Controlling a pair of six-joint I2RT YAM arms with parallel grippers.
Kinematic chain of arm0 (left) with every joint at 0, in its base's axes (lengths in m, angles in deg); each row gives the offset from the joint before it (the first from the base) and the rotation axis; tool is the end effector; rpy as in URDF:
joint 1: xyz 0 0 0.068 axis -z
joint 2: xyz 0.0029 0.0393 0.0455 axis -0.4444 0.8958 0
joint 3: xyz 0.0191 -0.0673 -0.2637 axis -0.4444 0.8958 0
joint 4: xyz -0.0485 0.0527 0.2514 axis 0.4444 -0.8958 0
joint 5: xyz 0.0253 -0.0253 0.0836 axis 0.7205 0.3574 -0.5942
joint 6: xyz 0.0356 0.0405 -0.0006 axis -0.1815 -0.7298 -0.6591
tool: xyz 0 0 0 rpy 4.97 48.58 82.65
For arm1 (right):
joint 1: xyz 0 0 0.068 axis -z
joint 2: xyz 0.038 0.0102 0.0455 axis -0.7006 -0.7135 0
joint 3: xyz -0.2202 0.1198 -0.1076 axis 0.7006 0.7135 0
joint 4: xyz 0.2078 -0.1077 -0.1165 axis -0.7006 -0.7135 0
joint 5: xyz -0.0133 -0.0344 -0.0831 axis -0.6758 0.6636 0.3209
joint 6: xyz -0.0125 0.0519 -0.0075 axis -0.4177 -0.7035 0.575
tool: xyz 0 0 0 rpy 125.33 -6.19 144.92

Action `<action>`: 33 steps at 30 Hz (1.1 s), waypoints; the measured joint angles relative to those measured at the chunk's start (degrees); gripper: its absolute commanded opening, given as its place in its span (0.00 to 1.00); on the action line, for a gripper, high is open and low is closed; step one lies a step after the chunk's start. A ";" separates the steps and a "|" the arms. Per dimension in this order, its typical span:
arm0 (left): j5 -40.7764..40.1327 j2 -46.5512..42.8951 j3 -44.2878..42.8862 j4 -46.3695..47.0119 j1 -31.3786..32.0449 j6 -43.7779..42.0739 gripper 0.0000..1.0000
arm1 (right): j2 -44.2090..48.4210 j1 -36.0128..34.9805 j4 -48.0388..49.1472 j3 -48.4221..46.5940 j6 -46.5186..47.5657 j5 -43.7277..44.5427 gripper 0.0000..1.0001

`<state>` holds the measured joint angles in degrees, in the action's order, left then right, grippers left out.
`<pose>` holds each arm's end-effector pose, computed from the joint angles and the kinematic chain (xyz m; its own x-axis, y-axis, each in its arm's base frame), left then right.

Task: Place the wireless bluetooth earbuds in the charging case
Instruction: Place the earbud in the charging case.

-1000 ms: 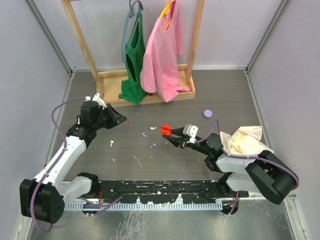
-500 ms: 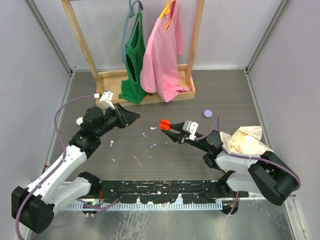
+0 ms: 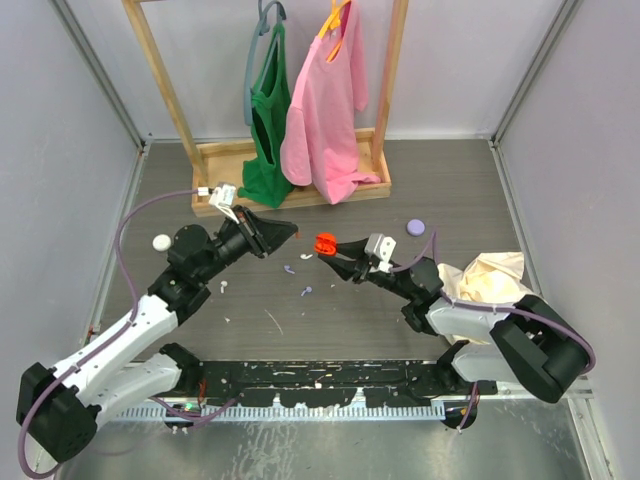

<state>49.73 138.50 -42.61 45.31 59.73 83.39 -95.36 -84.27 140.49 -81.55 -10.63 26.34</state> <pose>0.1750 -0.1259 0.3192 -0.4578 -0.4615 -0.7599 0.5882 0.4837 -0.6481 0.1633 0.1565 0.2297 0.3126 0.1610 -0.9361 -0.8741 0.4346 -0.2171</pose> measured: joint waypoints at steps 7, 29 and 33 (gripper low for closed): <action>-0.57 1.49 1.01 5.92 4.17 -0.55 0.10 | -2.12 0.00 3.06 -0.31 -3.02 1.22 0.01; -4.46 7.69 0.90 12.87 12.44 -7.65 0.11 | -3.21 -0.13 6.25 -1.25 -7.04 1.55 0.01; -4.92 8.17 0.68 13.42 13.00 -8.66 0.11 | -3.21 -0.13 6.25 -1.25 -7.13 1.53 0.01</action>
<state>44.81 146.67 -41.93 58.73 72.73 74.73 -98.57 -84.40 146.74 -82.79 -17.76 27.87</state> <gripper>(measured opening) 0.194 0.332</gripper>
